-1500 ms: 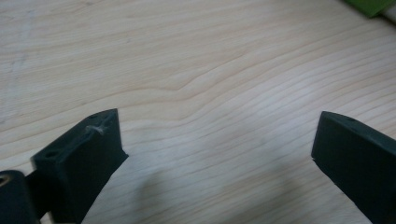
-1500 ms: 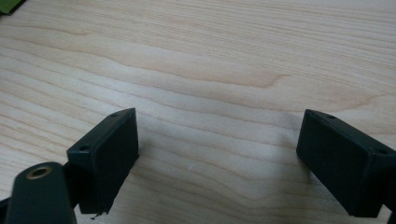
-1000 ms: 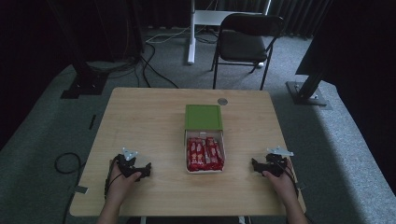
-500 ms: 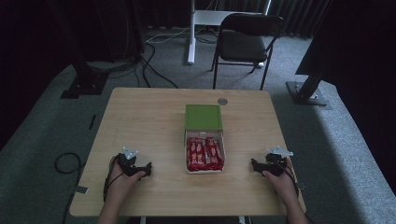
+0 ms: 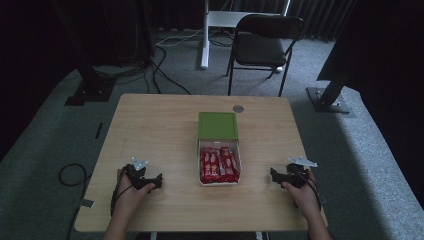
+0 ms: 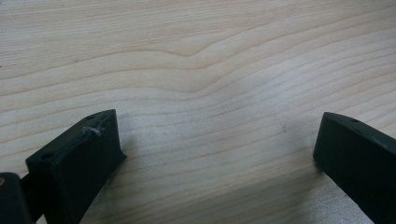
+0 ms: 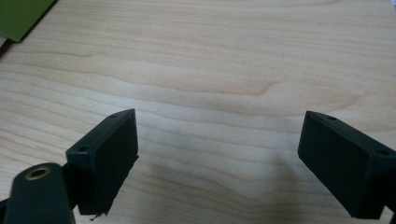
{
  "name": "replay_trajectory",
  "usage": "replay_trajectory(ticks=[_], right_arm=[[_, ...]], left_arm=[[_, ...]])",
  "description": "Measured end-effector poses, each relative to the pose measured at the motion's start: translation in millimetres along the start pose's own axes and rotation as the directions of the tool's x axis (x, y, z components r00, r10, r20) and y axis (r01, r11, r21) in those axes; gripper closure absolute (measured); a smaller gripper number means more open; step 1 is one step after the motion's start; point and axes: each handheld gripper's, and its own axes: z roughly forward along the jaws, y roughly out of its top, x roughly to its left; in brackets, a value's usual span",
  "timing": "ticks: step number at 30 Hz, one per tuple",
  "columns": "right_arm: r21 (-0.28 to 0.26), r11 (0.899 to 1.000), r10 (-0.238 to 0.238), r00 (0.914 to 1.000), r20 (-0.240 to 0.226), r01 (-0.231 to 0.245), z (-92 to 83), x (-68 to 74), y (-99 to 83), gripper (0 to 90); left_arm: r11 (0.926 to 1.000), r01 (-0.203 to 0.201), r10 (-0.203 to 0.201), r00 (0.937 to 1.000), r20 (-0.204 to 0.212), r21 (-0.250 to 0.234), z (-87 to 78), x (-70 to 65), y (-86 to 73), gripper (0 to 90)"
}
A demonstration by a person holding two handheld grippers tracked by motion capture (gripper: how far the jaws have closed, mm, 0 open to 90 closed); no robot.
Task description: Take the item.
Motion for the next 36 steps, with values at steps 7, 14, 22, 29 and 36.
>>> replay_trajectory(ticks=[7,14,22,29,36], right_arm=[[-0.011,1.0,-0.015,0.9998,0.015,0.015,-8.4,7.4,6.7,11.9],[-0.027,0.999,-0.044,0.999,0.009,0.045,-17.6,15.6,14.3,11.9],[-0.046,0.998,-0.048,0.9988,-0.002,0.048,-26.1,26.1,23.0,11.9],[-0.081,0.995,-0.061,0.9981,-0.011,0.06,-35.2,38.7,38.0,12.0],[-0.107,0.991,-0.082,0.9963,-0.027,0.078,-38.8,53.7,52.7,13.3]], left_arm=[[1.0,0.0,0.0,1.0,0.0,0.0,0.0,0.0,0.0,1.5],[1.0,0.0,0.0,1.0,0.0,0.0,0.0,0.0,0.0,1.5],[1.0,0.0,0.0,1.0,0.0,0.0,0.0,0.0,0.0,1.5],[1.0,0.0,0.0,1.0,0.0,0.0,0.0,0.0,0.0,1.5],[1.0,0.0,0.0,1.0,0.0,0.0,0.1,0.0,0.0,1.5]])
